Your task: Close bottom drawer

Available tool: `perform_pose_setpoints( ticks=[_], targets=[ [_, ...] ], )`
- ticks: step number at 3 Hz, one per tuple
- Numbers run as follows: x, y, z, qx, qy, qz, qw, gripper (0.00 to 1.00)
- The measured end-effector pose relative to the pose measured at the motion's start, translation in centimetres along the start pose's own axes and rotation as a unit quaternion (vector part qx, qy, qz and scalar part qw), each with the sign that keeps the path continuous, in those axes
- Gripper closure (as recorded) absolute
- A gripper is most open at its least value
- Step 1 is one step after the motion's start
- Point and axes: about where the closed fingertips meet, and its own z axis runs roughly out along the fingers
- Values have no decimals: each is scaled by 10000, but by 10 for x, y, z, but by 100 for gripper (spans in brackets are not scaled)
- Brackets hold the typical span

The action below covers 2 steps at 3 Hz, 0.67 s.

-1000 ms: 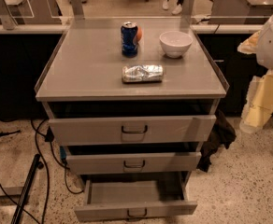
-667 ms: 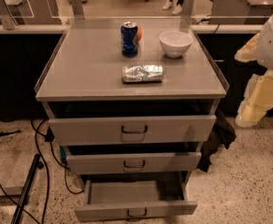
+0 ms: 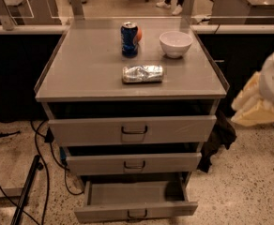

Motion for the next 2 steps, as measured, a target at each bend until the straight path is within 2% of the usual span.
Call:
perform_pose_setpoints(
  ticks=[1, 2],
  targets=[
    [27, 24, 57, -108, -277, 213, 9993, 89],
    [55, 60, 138, -543, -635, 437, 9955, 100]
  ],
)
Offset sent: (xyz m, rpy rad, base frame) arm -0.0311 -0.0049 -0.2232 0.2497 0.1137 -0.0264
